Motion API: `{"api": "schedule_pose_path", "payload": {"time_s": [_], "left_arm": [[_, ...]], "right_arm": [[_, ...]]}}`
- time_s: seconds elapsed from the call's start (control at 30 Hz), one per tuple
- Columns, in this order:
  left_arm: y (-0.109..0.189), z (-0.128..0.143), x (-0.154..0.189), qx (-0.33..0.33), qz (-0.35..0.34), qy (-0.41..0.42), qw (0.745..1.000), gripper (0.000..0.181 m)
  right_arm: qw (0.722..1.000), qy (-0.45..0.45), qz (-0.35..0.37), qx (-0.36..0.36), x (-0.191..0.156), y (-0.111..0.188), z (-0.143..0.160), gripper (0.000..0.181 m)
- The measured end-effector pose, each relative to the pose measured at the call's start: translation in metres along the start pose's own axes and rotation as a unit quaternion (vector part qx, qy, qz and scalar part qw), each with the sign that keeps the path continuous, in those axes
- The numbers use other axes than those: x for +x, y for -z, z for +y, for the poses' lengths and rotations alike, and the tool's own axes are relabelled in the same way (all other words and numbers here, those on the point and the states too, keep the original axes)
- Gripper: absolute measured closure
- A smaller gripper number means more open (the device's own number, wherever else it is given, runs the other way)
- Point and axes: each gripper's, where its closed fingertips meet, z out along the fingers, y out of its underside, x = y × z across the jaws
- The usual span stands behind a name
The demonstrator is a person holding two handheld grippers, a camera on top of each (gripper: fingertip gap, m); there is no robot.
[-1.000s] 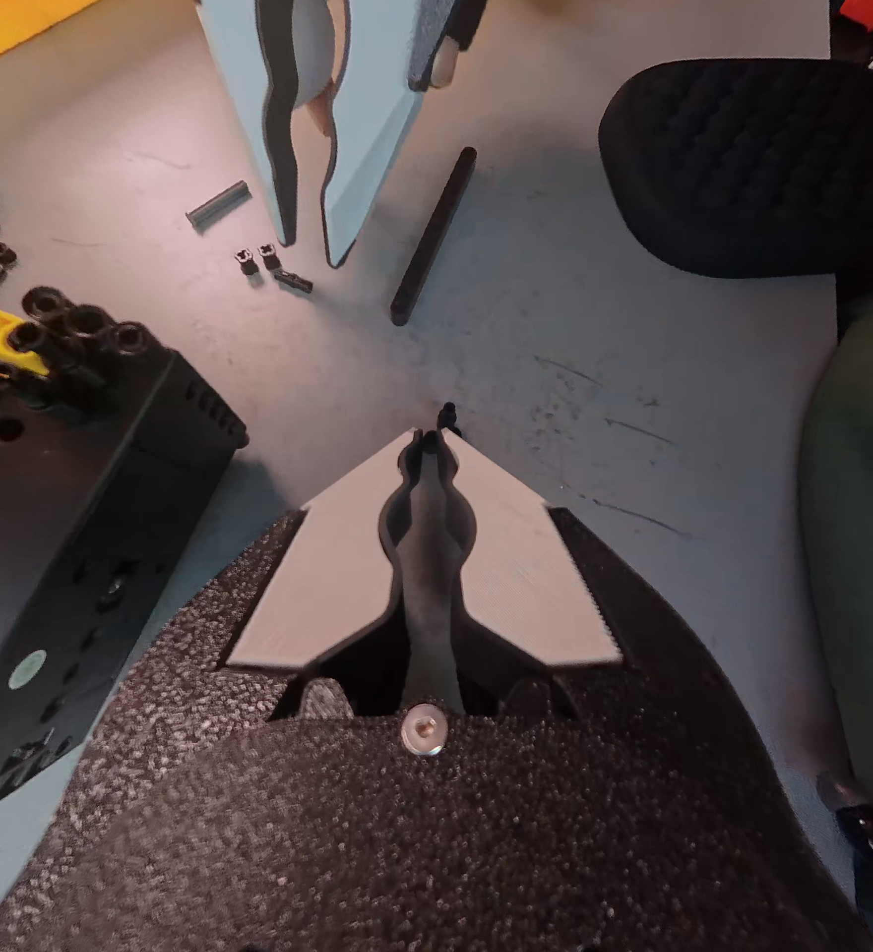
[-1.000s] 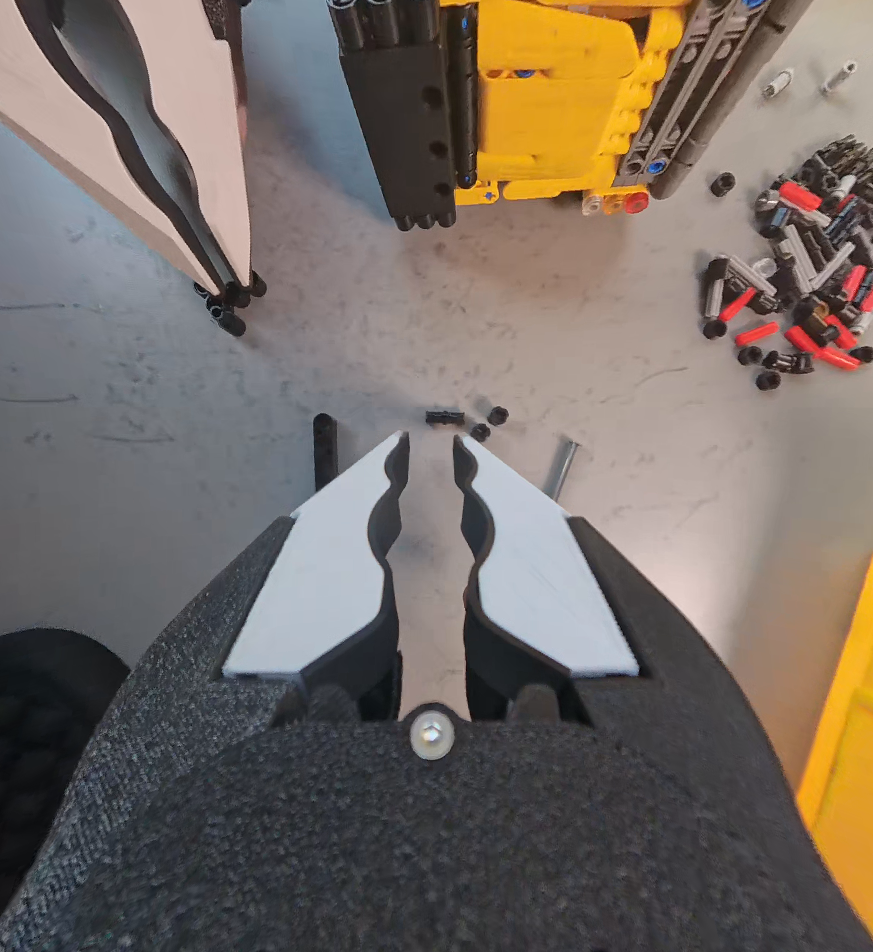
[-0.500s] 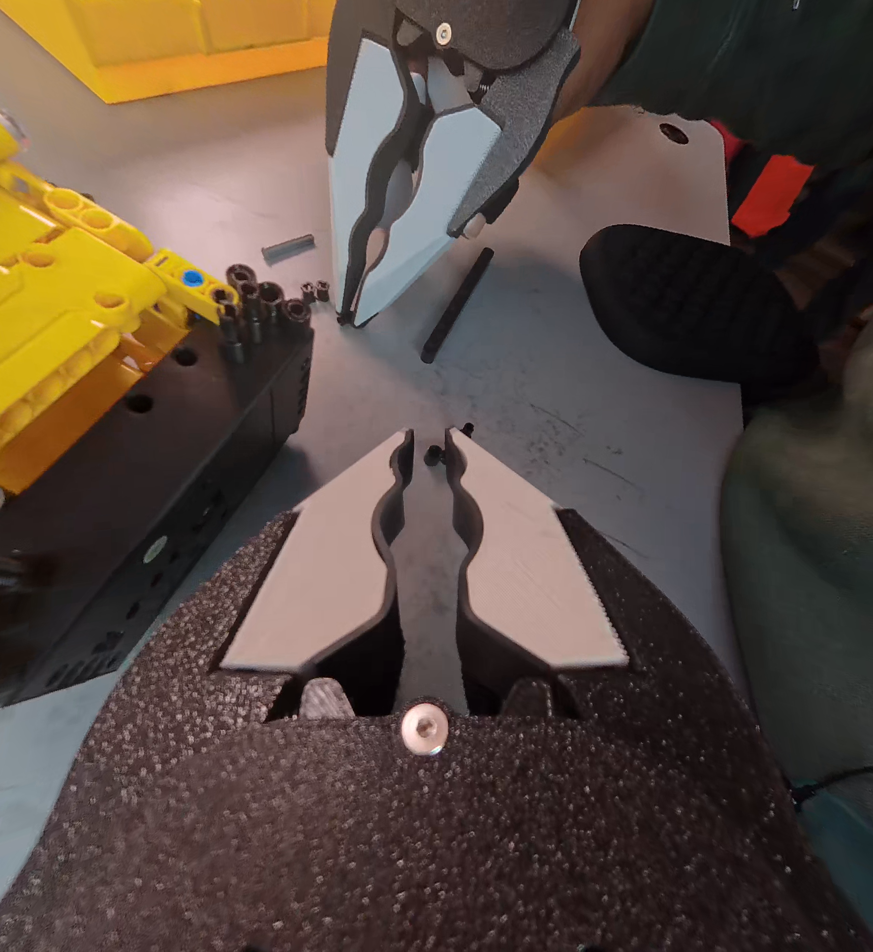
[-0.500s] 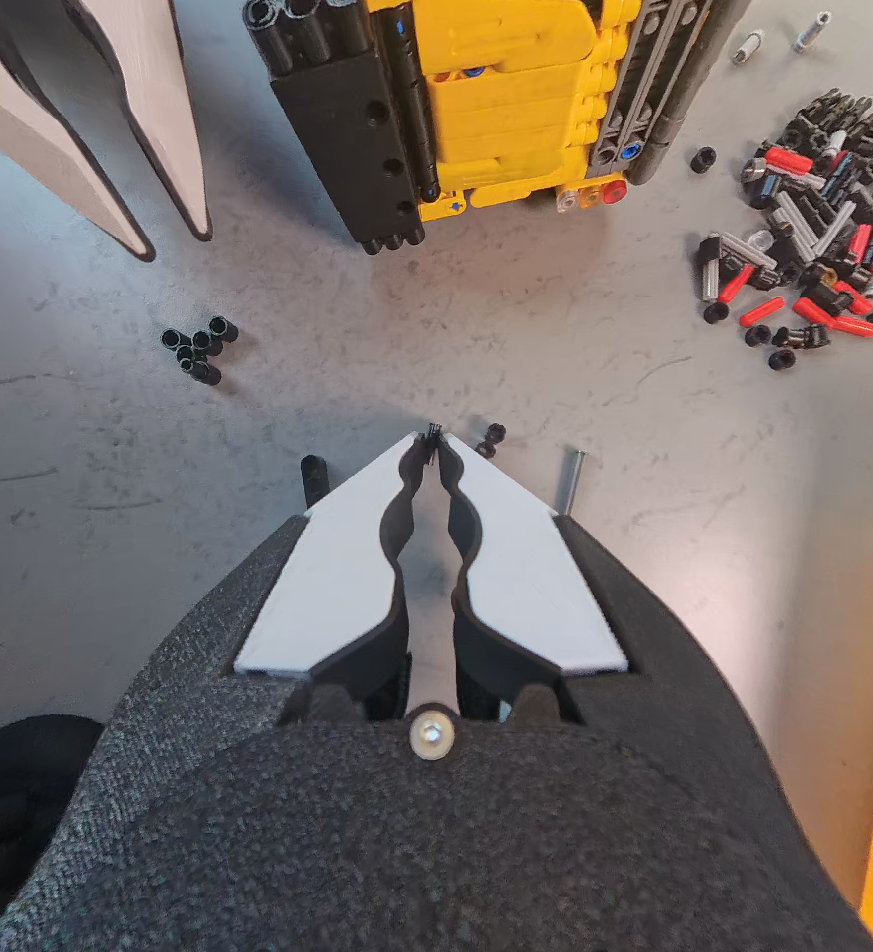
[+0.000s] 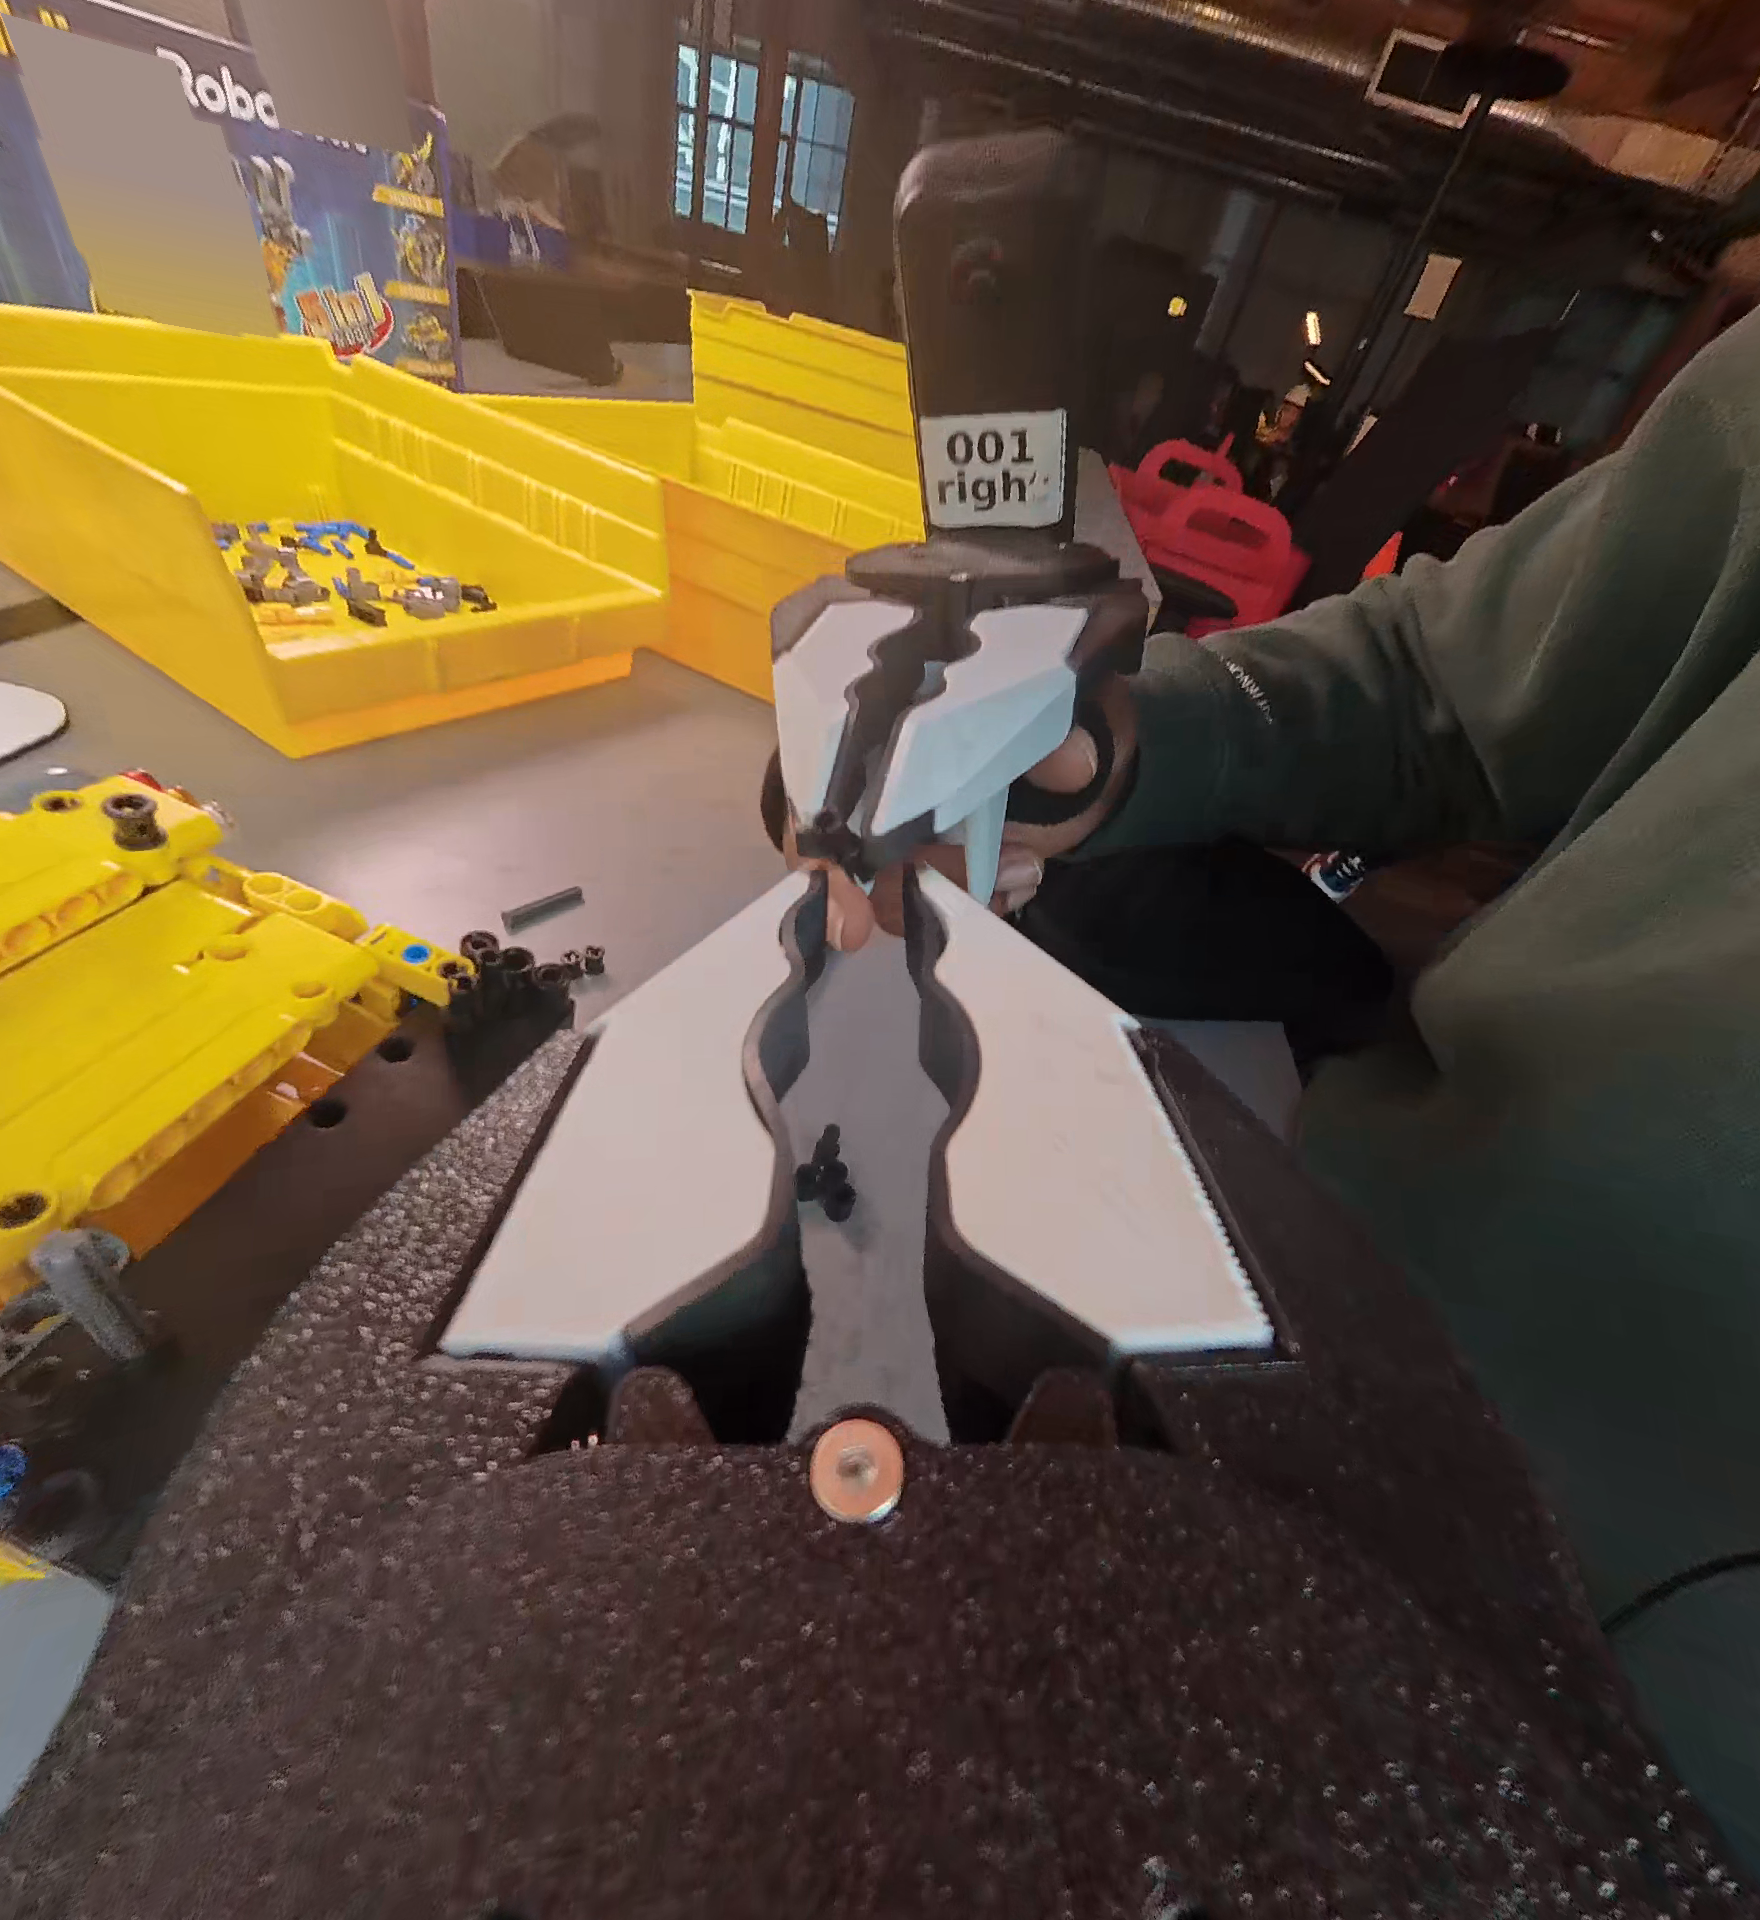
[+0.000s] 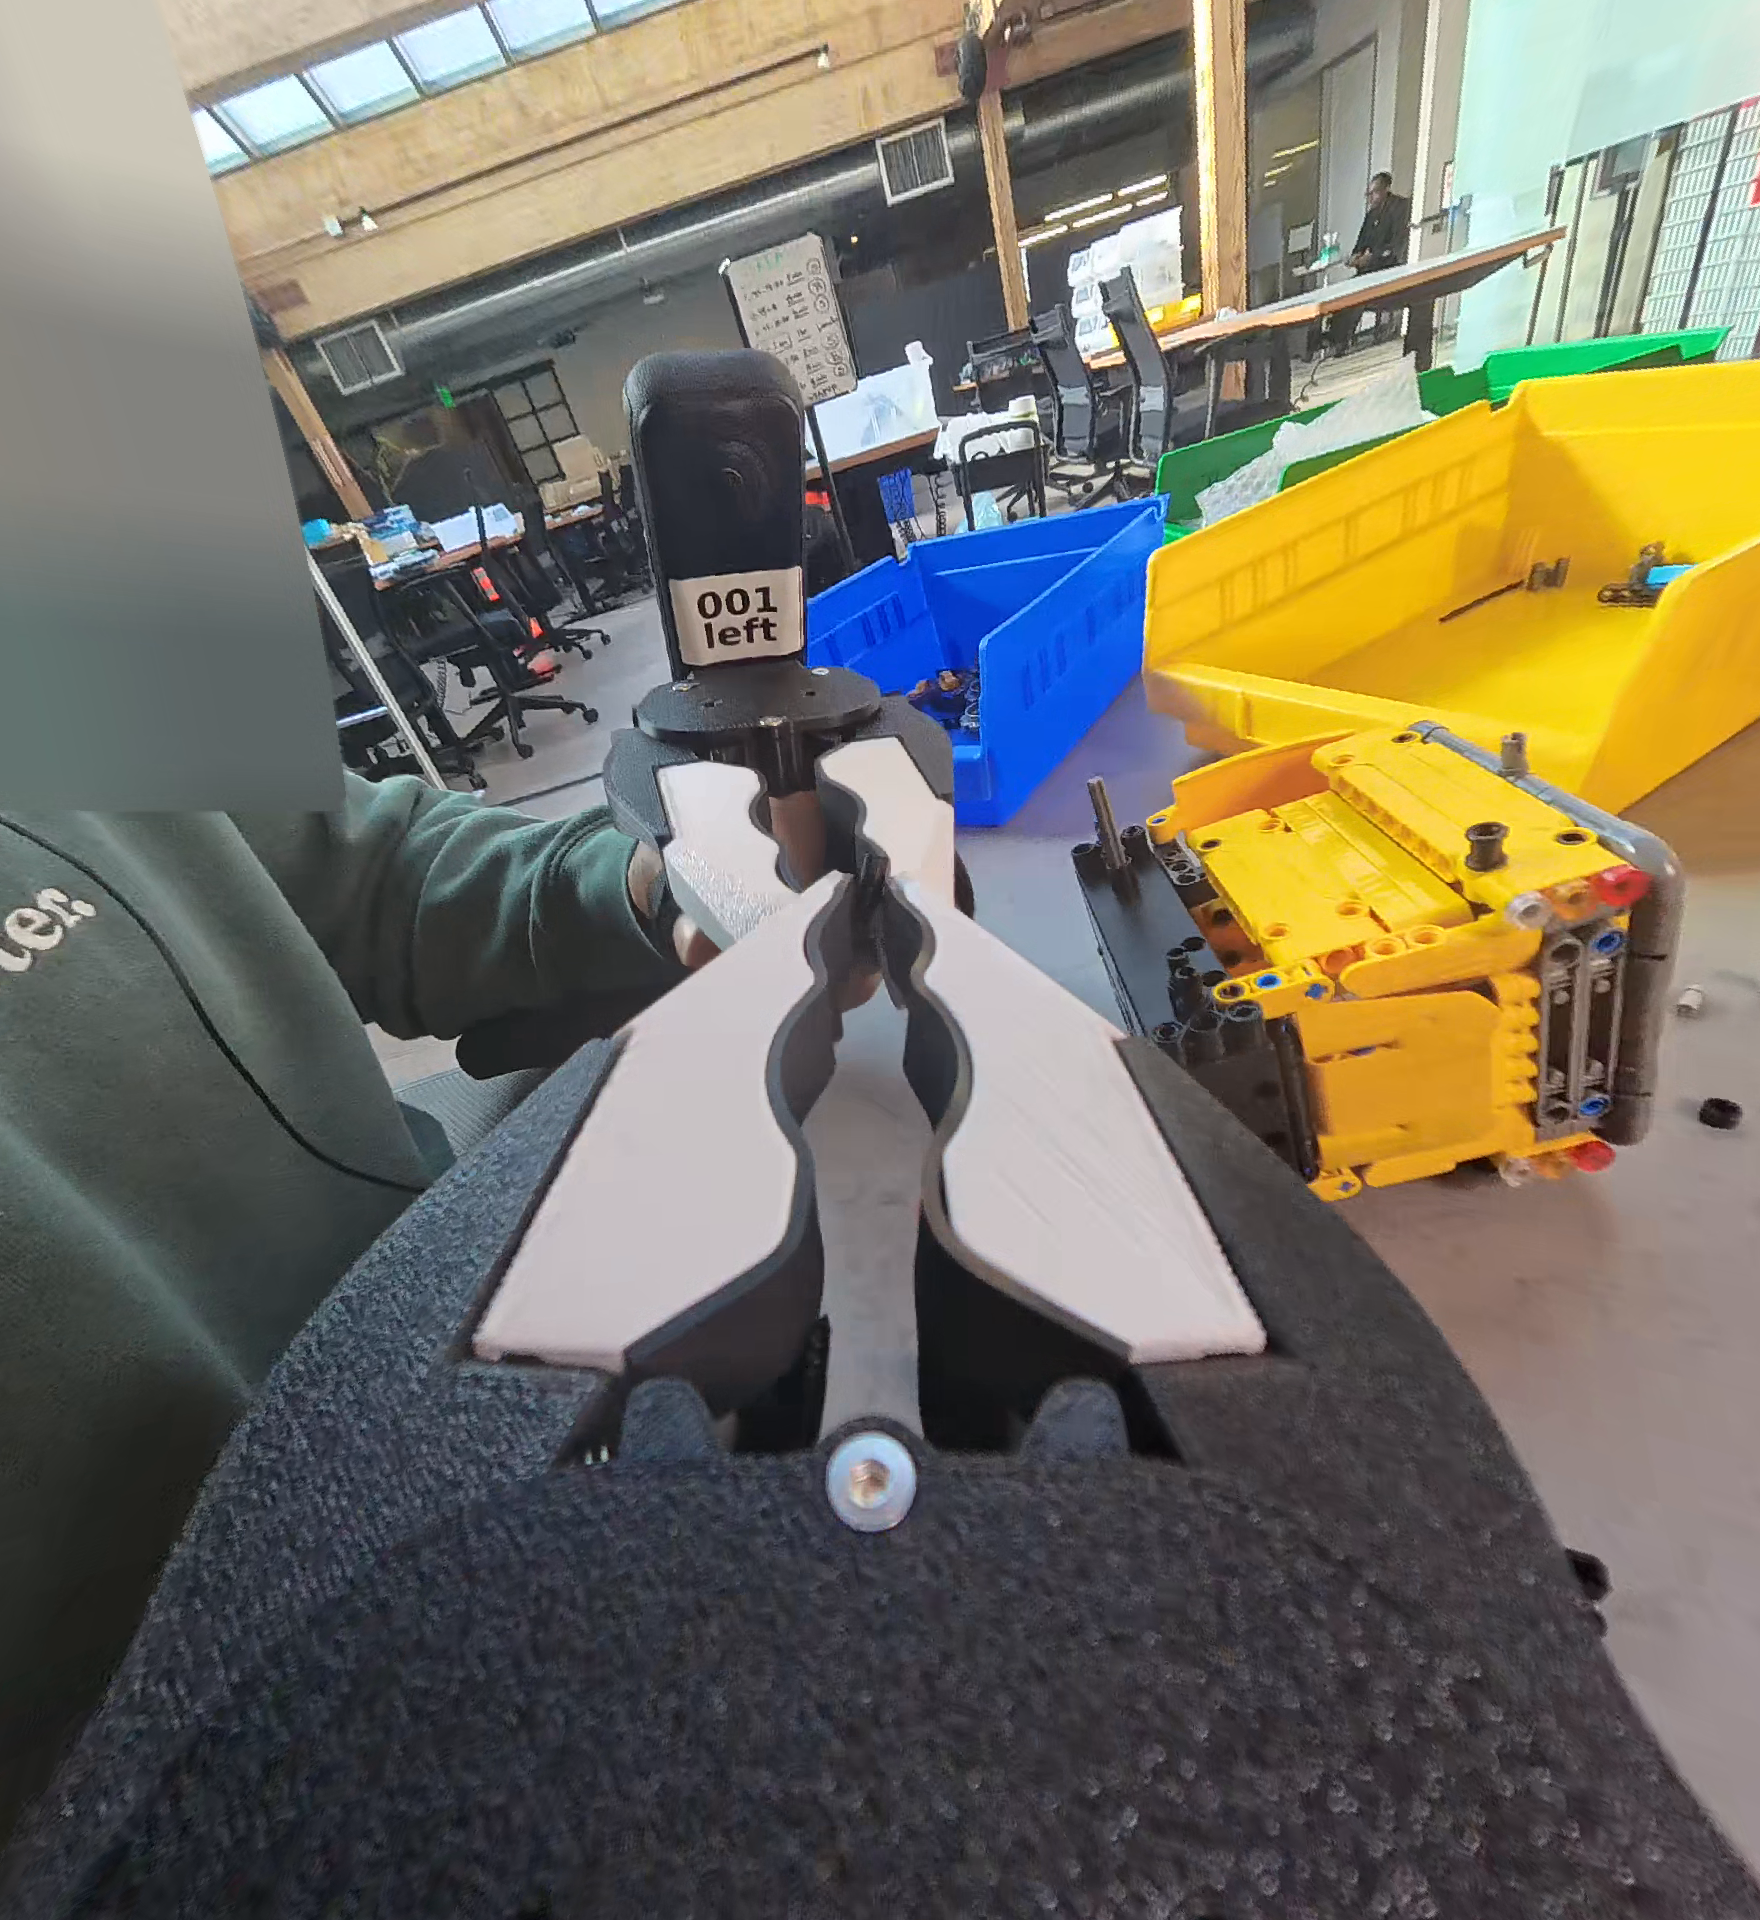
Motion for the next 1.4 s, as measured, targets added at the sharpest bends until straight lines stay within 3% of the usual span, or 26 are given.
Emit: {"api": "schedule_pose_path", "payload": {"time_s": [0.23,0.67,1.03,1.2,1.4], "left_arm": [[0.004,0.002,-0.001,-0.007,-0.002,-0.003,1.0,0.178],[0.0,0.026,0.002,-0.081,-0.011,-0.07,0.994,0.179],[0.0,0.034,0.003,-0.104,-0.006,-0.08,0.991,0.177],[0.002,0.074,-0.017,-0.214,-0.033,-0.12,0.969,0.16],[-0.012,0.101,-0.023,-0.295,0.003,-0.131,0.946,0.155]], "right_arm": [[1.0,0.002,-0.006,-0.003,0.001,0.008,0.009,0.176],[0.973,0.132,-0.03,-0.186,-0.003,0.015,0.035,0.175],[0.96,0.142,-0.048,-0.236,-0.005,0.013,0.04,0.177],[0.932,0.145,-0.055,-0.329,-0.006,0.033,0.063,0.177],[0.902,0.148,-0.029,-0.405,0.0,0.042,0.112,0.177]]}}
